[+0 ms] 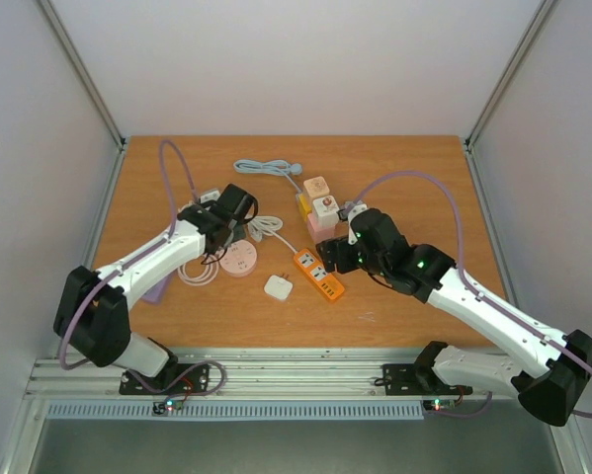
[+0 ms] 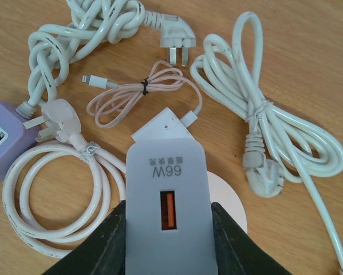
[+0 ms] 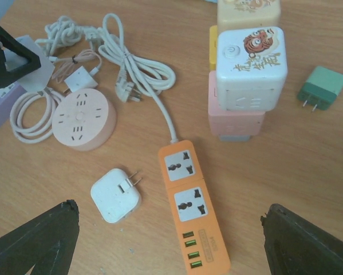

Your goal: Insert the plug

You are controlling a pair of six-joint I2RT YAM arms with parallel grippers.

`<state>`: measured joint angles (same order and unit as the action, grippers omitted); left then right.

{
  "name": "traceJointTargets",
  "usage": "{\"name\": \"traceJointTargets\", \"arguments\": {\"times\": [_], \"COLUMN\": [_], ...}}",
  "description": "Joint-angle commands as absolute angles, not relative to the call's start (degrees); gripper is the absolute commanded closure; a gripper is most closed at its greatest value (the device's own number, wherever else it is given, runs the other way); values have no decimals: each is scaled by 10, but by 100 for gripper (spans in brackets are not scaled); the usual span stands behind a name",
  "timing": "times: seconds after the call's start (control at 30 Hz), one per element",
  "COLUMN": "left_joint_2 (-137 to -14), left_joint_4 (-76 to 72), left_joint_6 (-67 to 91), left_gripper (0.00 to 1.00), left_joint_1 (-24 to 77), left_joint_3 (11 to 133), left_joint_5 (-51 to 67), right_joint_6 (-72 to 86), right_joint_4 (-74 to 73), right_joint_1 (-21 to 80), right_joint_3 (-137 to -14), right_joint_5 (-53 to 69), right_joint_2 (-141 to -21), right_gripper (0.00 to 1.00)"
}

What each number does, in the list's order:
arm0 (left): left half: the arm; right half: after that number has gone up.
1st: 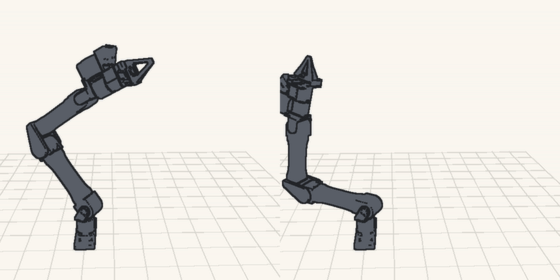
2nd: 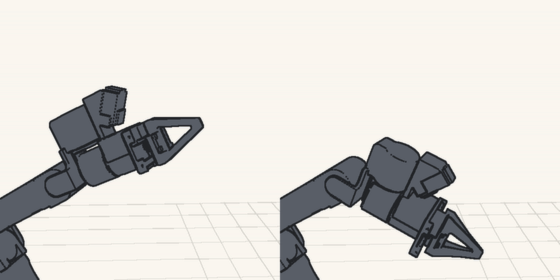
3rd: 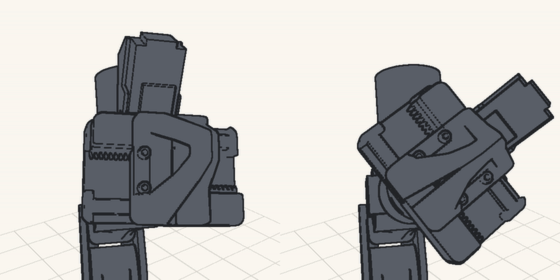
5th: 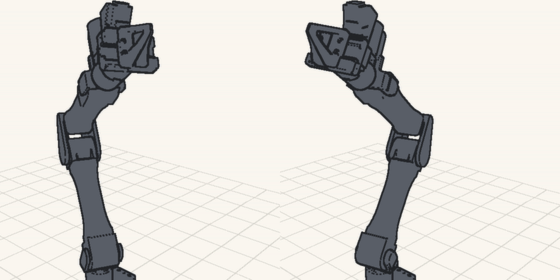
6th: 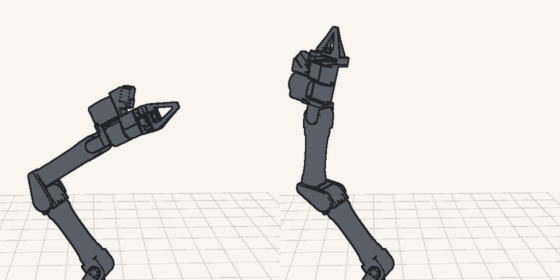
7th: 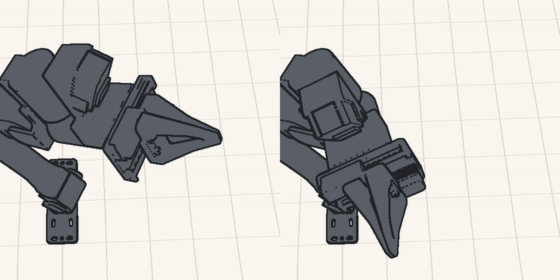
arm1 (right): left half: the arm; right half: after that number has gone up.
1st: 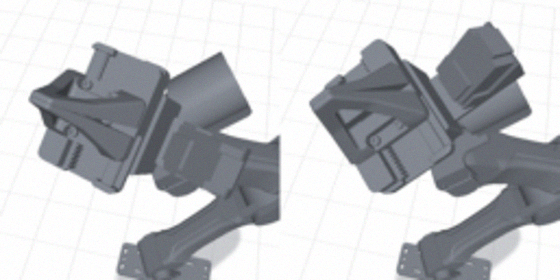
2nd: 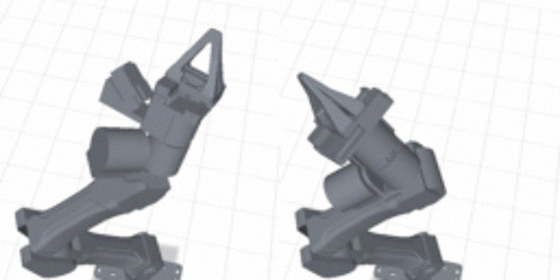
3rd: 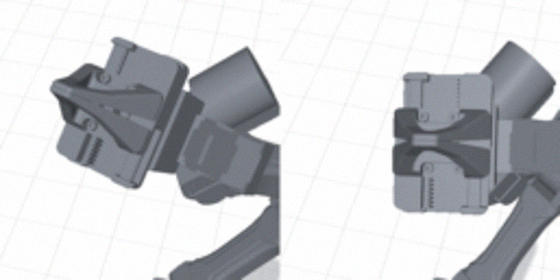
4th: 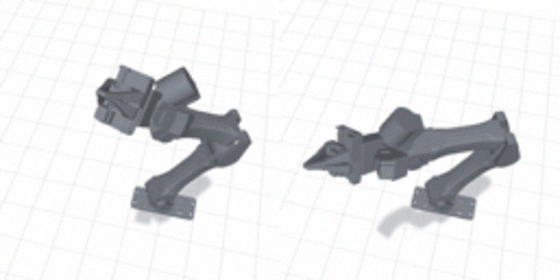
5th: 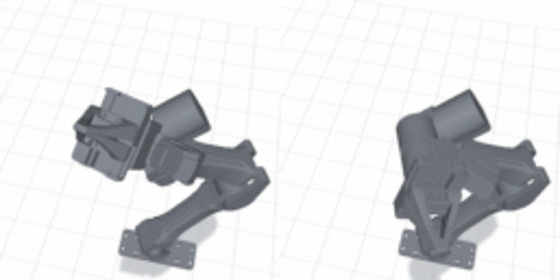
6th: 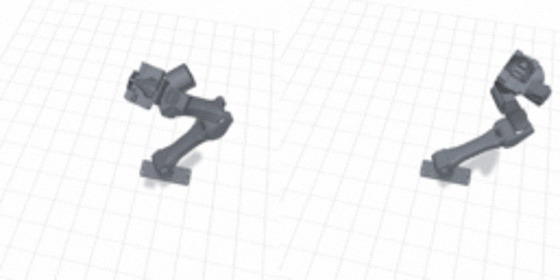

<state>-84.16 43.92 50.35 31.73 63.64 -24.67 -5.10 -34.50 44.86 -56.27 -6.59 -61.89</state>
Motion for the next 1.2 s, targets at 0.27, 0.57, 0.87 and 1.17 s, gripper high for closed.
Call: {"name": "traceJointTargets", "arguments": {"times": [0.27,0.57,0.87,1.17], "left_joint_2": [-905,-924,-948,-926], "left_joint_4": [381,316,292,261], "left_joint_6": [520,517,529,524], "left_gripper": [100,100,100,100], "left_joint_1": [331,348,348,350], "left_joint_3": [634,599,579,553], "left_joint_5": [-258,-315,-353,-308], "right_joint_6": [-18,-18,-18,-16], "right_joint_4": [-363,-357,-354,-356], "right_joint_1": [451,451,451,451], "right_joint_3": [-546,-544,-541,-538], "right_joint_5": [-88,-85,-77,-77], "right_joint_2": [-622,-630,-638,-642], "right_gripper": [12,13,13,13]}}
